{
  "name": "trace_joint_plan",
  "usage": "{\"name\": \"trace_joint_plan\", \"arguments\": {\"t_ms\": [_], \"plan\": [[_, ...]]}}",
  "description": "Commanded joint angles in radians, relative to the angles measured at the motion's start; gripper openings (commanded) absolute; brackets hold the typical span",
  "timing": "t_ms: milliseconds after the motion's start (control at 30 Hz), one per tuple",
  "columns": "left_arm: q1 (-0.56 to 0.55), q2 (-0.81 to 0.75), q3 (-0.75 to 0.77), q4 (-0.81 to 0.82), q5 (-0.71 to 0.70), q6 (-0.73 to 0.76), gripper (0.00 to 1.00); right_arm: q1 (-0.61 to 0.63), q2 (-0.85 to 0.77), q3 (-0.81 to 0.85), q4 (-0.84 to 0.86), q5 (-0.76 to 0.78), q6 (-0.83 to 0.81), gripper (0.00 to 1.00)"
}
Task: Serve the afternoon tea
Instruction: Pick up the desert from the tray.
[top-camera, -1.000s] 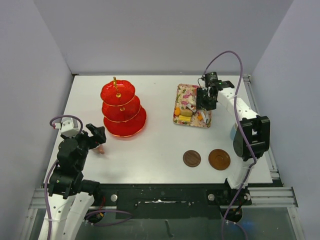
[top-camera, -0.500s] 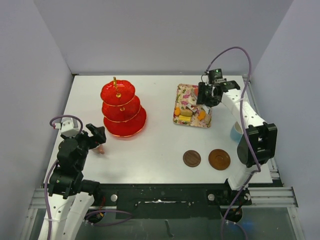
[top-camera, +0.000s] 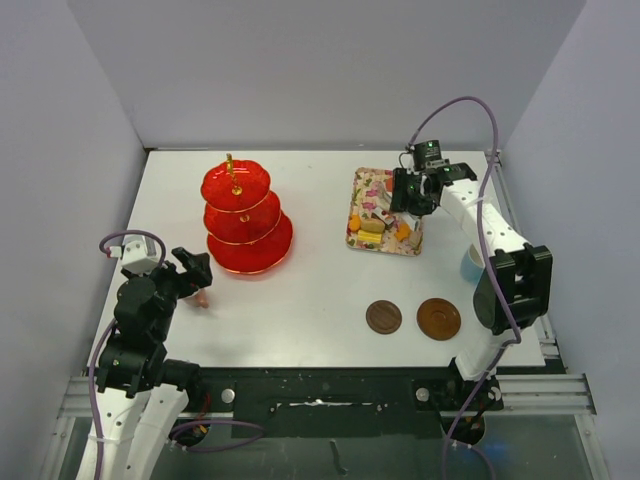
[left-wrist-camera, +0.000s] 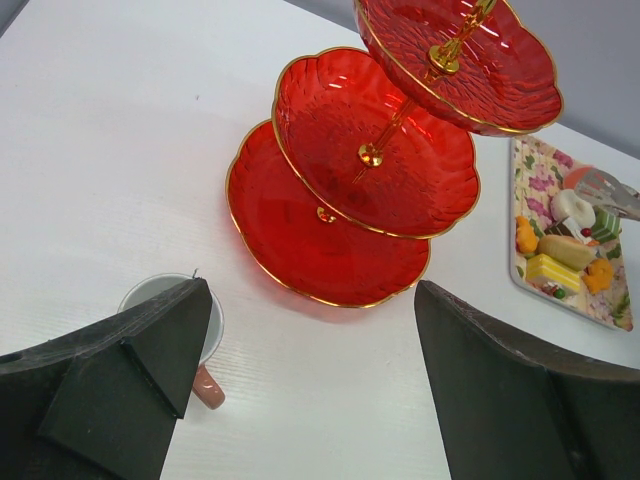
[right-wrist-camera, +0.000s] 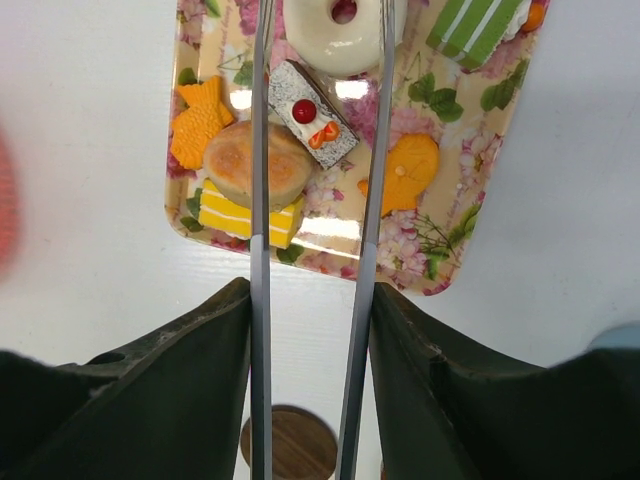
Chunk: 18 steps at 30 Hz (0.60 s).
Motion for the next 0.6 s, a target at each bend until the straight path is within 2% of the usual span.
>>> {"name": "trace_joint_plan", "arguments": {"t_ms": [0,567], "plan": [[-0.003,-0.010,0.005,0.062,0.006,-0.001,0.82,0.021,0.008,0.055,-0.007,0.063,0.003,0.46],[-0.003,-0.015,0.003,0.064,0.006,0.000,0.82,0.046,0.019,0.066,-0.055,0.149,0.007,0.47]]}}
